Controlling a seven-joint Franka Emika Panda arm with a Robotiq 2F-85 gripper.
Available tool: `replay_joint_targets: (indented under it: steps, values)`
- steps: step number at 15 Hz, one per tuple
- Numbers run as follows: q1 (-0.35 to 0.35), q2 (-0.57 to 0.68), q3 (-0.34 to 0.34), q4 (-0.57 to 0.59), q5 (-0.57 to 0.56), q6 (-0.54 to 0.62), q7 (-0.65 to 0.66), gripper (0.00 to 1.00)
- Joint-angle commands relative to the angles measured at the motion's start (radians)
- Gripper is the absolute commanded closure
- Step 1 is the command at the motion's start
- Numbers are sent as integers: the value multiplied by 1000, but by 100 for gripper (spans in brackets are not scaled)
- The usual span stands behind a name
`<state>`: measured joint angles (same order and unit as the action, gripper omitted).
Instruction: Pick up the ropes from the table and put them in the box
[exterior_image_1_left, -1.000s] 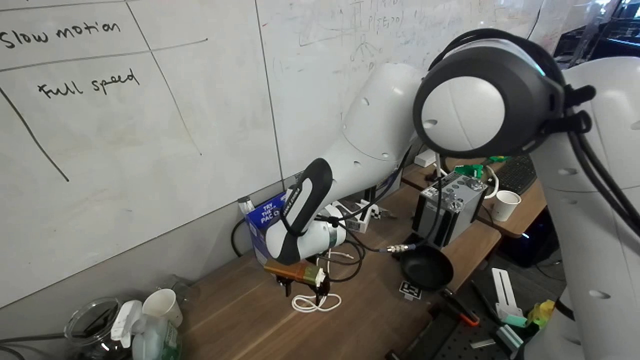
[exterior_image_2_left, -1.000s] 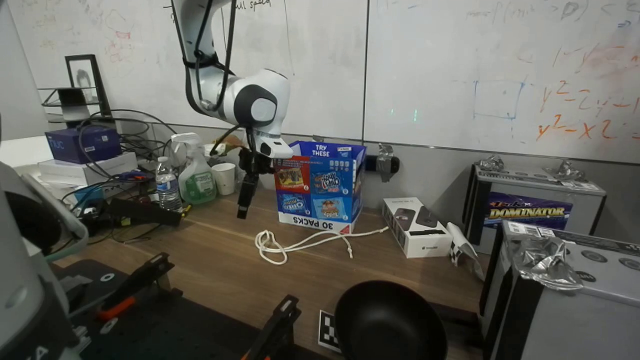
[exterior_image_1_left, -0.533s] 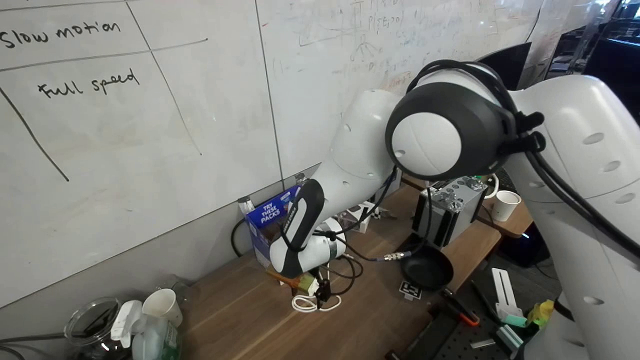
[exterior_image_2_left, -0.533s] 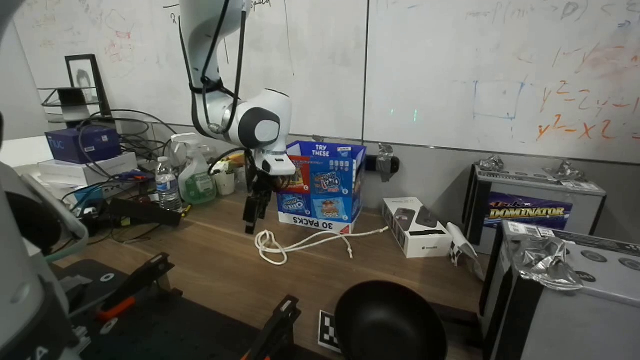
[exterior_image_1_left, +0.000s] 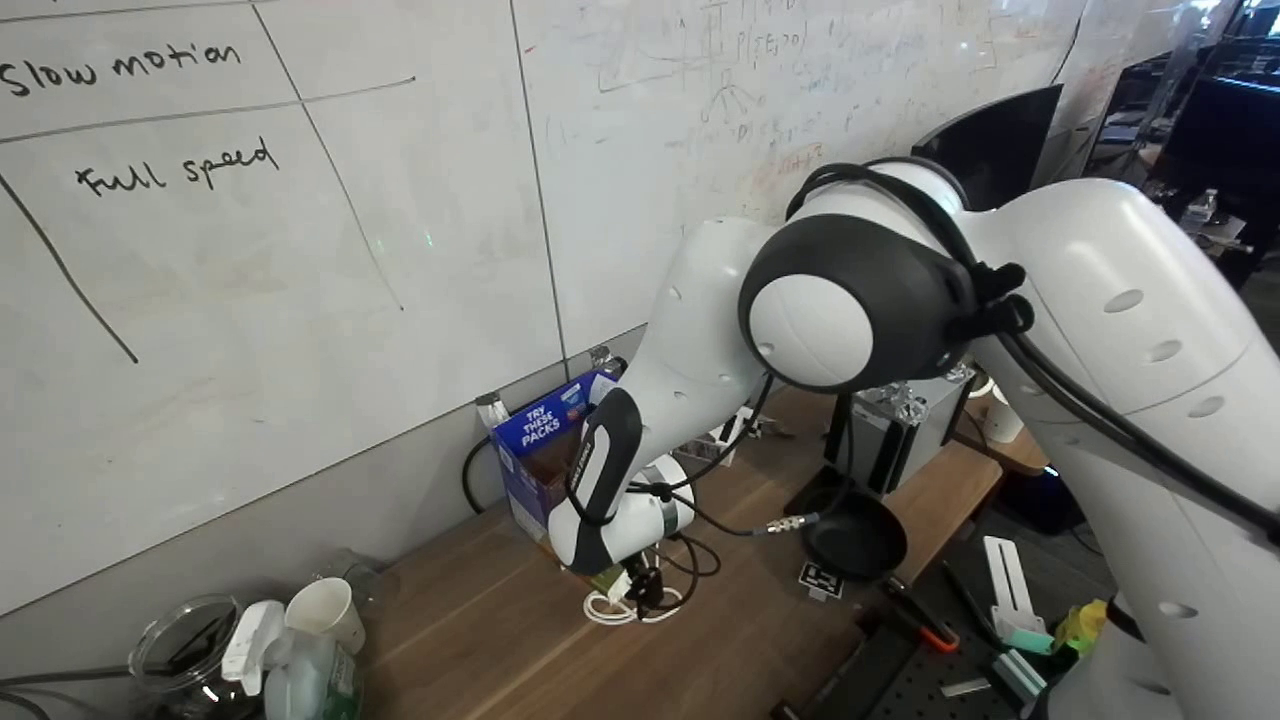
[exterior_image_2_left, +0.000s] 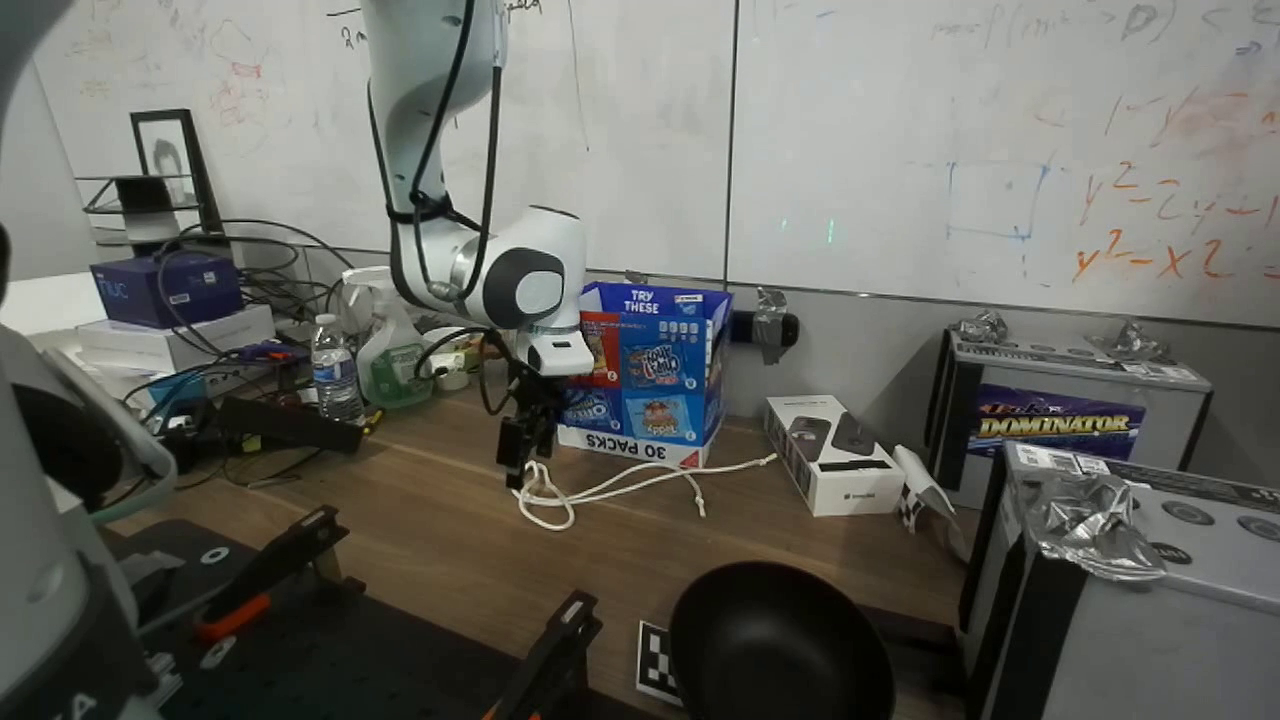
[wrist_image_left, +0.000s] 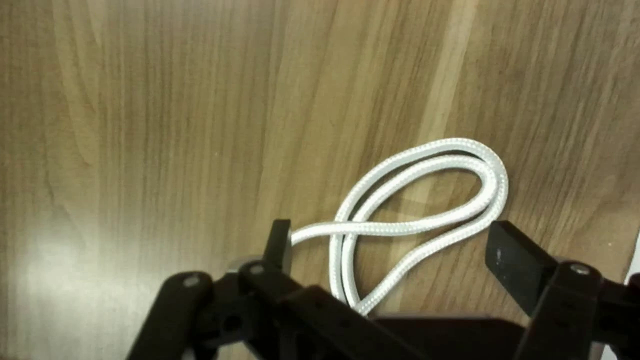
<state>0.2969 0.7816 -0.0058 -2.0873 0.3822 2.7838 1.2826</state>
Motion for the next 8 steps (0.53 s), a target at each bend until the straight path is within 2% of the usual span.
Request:
replay_joint_targets:
  steps: [1,8]
  values:
    - [44,36,-43,26,-28,39,87,0]
    - [78,81,-74,47,-65,48,169,0]
